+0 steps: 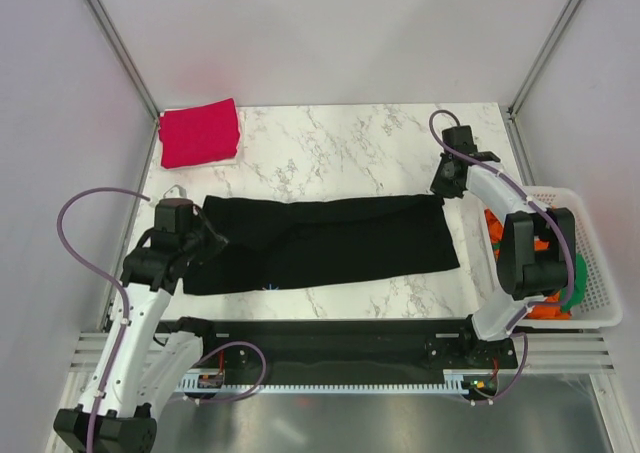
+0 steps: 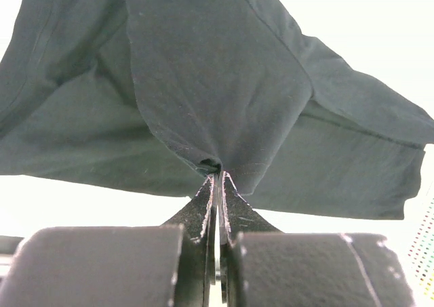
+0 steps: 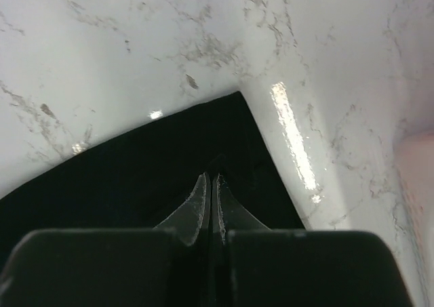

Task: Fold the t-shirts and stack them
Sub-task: Fold the tshirt

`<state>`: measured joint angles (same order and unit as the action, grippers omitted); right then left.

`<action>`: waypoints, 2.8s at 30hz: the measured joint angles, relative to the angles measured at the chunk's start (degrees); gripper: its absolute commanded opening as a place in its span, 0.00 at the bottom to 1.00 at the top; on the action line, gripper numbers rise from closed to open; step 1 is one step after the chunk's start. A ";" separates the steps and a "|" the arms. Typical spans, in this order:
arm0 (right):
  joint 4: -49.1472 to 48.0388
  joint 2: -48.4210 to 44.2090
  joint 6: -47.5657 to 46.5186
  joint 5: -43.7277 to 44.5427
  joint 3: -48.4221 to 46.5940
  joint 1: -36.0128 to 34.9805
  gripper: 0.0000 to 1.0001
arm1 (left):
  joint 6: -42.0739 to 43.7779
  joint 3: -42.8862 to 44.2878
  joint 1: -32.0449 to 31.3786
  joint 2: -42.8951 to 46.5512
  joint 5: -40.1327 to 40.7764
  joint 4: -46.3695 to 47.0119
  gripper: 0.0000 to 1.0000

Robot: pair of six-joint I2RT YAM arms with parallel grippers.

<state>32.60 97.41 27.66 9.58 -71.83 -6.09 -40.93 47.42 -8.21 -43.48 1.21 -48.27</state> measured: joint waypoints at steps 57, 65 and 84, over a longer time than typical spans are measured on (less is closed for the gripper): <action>-33.40 -12.68 22.77 -25.92 35.15 -48.87 0.98 | 3.85 81.35 -18.93 -98.42 -2.10 1.88 0.68; -9.79 -16.24 21.70 -22.71 19.06 -54.25 0.98 | 14.23 82.27 -21.05 -88.72 6.03 -2.73 0.83; 3.21 18.58 1.33 -11.28 -23.04 -28.50 0.98 | 19.43 15.41 -20.15 -13.92 5.92 5.57 0.80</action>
<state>35.81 115.98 28.99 -1.69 -94.87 -34.59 -21.50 62.83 -28.36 -57.41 7.14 -42.70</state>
